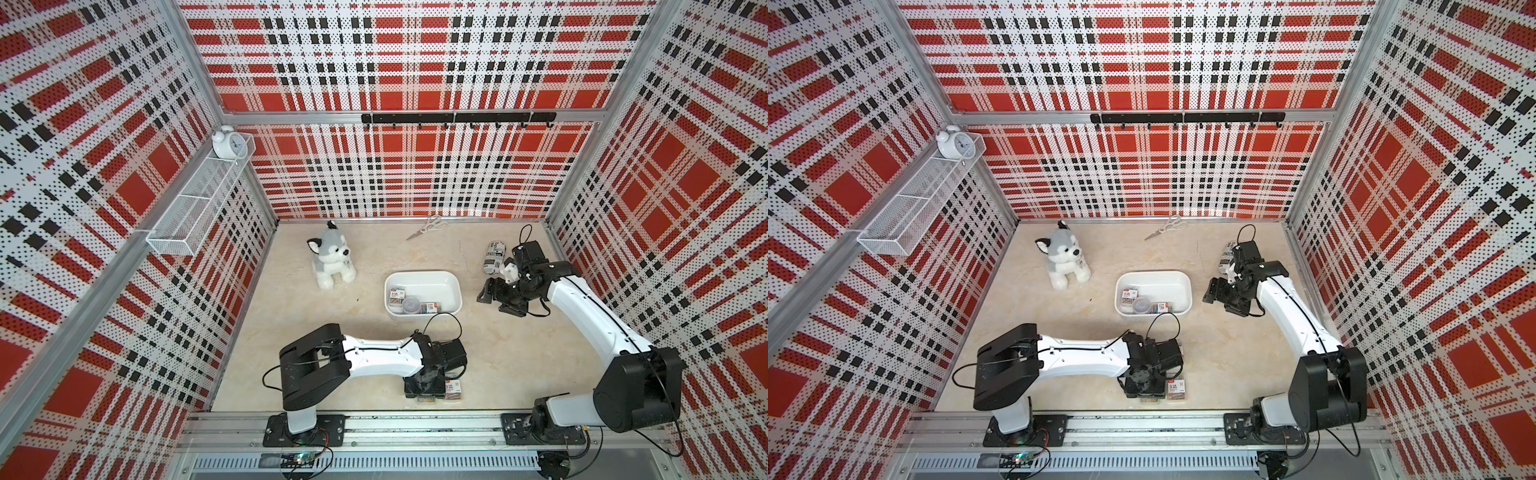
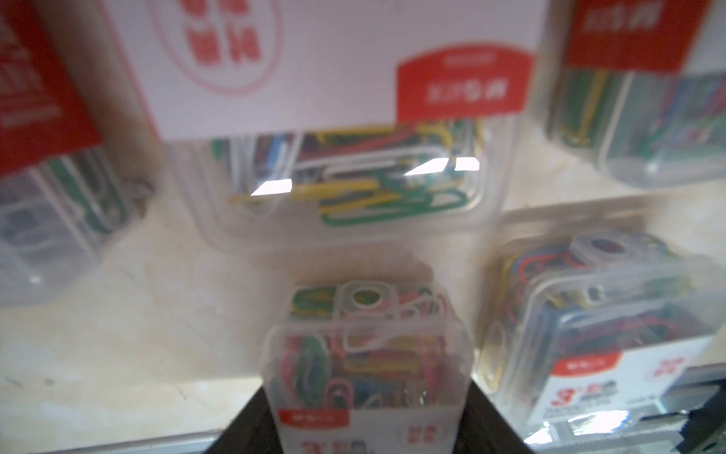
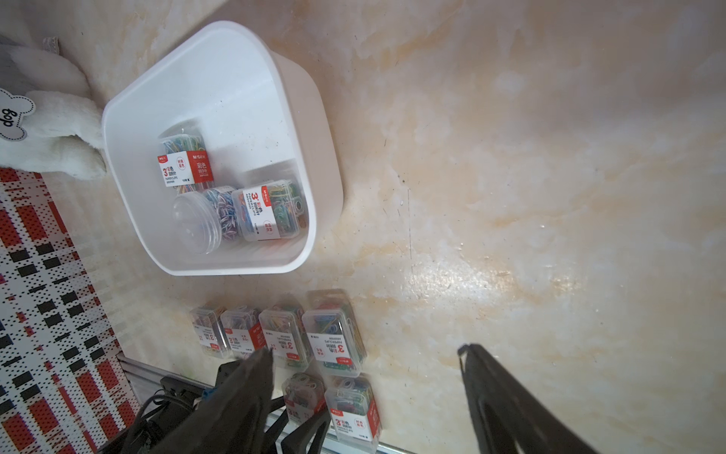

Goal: Take the paper clips out of the storage box
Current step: Place the boxed paper clips at the center of the board.

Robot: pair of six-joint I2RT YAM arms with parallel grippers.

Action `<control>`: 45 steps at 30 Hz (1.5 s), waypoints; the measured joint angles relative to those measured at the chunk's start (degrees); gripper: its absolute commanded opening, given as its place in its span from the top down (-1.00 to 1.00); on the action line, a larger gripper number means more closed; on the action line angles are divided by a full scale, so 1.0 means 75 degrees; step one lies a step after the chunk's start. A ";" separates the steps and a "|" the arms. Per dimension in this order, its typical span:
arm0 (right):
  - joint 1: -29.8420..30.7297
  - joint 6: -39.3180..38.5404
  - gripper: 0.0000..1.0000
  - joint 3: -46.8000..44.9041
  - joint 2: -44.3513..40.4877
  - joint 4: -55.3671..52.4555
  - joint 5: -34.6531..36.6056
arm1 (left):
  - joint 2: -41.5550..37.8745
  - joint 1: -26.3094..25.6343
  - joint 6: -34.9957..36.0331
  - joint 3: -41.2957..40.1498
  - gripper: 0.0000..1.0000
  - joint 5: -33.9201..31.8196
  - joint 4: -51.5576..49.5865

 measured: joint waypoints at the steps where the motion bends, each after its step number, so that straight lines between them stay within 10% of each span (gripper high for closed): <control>1: 0.0000 0.0000 -0.61 0.0000 0.0000 0.0000 0.0000 | 0.0000 0.0006 0.0015 0.0000 -0.19 0.0006 0.0003; 45: 0.0000 0.0009 -0.61 0.0020 0.0189 0.0006 -0.0003 | 0.0026 0.0189 0.0038 0.0041 -0.29 0.0096 0.0047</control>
